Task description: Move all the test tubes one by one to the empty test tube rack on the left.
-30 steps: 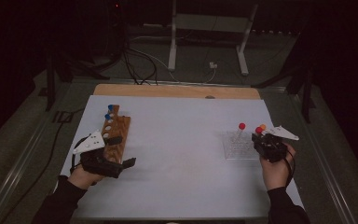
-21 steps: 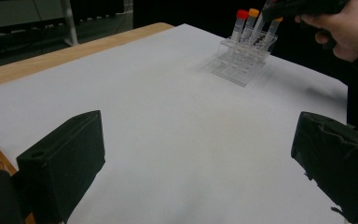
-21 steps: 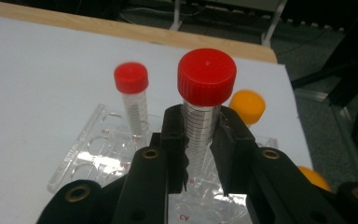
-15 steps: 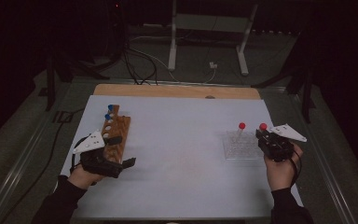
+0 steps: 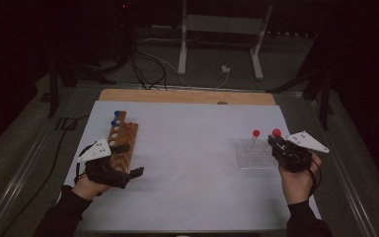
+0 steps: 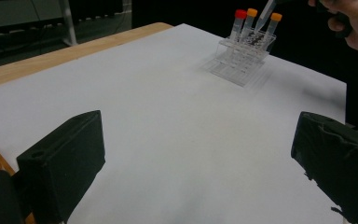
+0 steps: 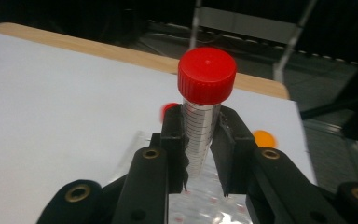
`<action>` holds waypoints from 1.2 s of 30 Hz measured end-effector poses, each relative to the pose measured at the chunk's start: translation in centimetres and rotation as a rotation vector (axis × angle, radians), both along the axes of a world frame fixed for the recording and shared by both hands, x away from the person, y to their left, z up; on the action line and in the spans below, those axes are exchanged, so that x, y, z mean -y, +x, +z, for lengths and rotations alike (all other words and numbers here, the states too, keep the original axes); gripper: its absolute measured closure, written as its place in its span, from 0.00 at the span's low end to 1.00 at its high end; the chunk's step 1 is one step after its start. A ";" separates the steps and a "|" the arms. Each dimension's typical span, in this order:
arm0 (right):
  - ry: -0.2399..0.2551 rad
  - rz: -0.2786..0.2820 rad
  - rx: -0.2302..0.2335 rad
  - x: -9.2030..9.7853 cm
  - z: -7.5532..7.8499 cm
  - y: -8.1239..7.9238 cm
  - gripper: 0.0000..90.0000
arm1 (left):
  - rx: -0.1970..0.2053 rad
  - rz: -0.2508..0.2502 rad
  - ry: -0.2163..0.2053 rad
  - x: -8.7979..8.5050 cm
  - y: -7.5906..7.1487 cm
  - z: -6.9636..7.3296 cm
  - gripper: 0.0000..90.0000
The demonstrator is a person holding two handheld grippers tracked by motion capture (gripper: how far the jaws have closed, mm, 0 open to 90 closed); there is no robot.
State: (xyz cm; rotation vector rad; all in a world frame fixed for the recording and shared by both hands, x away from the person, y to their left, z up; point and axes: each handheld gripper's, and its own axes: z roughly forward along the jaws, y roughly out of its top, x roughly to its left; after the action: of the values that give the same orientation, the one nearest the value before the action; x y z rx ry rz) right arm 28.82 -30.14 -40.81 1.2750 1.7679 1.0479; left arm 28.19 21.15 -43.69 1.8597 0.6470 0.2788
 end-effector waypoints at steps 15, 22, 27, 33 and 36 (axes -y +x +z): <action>0.054 0.194 -0.078 -3.6 -0.6 -0.1 0.83 | -0.006 -0.032 0.008 1.0 0.0 0.0 0.04; 0.047 0.266 -0.102 -5.6 -1.3 -0.2 0.83 | -0.015 -0.048 0.008 1.5 0.2 -0.2 0.04; 0.031 0.315 -0.127 -7.1 -1.9 -0.3 0.83 | -0.016 -0.070 0.010 2.2 0.3 -0.1 0.04; 0.023 0.376 -0.150 -8.7 -2.5 -0.6 0.83 | -0.016 -0.100 0.007 3.1 0.4 0.1 0.04; 0.023 0.403 -0.155 -9.5 -2.6 -0.8 0.83 | -0.017 -0.126 0.019 3.8 0.4 0.2 0.05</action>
State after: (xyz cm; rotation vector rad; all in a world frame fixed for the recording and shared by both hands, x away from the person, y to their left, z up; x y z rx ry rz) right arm 28.02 -20.68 -43.45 1.0589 2.1986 1.2159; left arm 28.55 17.33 -43.54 1.9139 0.5381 0.1870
